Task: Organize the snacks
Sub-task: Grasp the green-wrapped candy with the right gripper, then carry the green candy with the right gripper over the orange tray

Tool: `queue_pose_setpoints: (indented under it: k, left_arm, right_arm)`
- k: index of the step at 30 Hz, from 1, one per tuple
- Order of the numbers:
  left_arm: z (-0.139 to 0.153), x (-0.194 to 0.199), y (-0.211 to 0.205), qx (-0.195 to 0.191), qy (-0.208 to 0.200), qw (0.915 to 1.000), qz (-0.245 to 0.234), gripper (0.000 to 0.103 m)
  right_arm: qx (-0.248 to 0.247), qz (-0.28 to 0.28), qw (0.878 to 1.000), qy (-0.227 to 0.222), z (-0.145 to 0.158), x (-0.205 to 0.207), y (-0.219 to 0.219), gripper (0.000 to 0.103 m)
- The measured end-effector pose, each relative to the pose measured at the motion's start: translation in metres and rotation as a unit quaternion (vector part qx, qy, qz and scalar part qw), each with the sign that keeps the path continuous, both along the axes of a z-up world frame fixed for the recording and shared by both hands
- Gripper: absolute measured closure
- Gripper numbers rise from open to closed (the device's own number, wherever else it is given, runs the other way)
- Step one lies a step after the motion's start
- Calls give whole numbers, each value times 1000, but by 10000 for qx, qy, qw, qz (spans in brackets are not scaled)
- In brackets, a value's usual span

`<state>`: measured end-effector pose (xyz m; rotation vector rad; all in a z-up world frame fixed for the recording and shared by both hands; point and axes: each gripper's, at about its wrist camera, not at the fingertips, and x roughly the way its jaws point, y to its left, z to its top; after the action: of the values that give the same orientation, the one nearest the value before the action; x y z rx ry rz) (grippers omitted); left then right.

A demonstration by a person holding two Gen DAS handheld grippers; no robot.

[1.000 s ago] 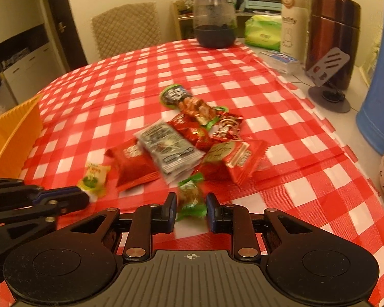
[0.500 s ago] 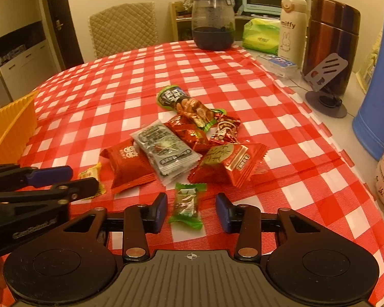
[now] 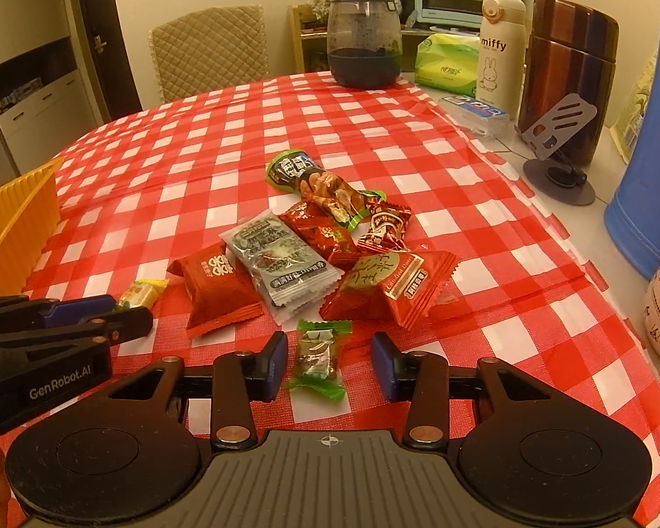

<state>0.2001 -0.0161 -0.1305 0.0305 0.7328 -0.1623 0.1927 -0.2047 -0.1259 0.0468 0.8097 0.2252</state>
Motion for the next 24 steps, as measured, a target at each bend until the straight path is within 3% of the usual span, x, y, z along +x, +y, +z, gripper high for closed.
queue_pose_setpoints:
  k: [7, 15, 18, 24]
  left_arm:
    - [-3, 12, -6, 217, 9, 9998, 0, 76]
    - [-1, -4, 0, 196, 116, 9997, 61, 79]
    - [-1, -13, 2, 143, 157, 9997, 95, 79]
    - [6, -27, 3, 81, 153, 9997, 165, 79]
  right_arm:
    - [-50, 42, 10000, -25, 0, -1, 2, 61]
    - [-294, 189, 9993, -95, -1, -1, 11, 61]
    - [-335, 183, 9992, -68, 0, -4, 13, 82]
    - [-256, 233, 9993, -158, 9, -12, 18, 82]
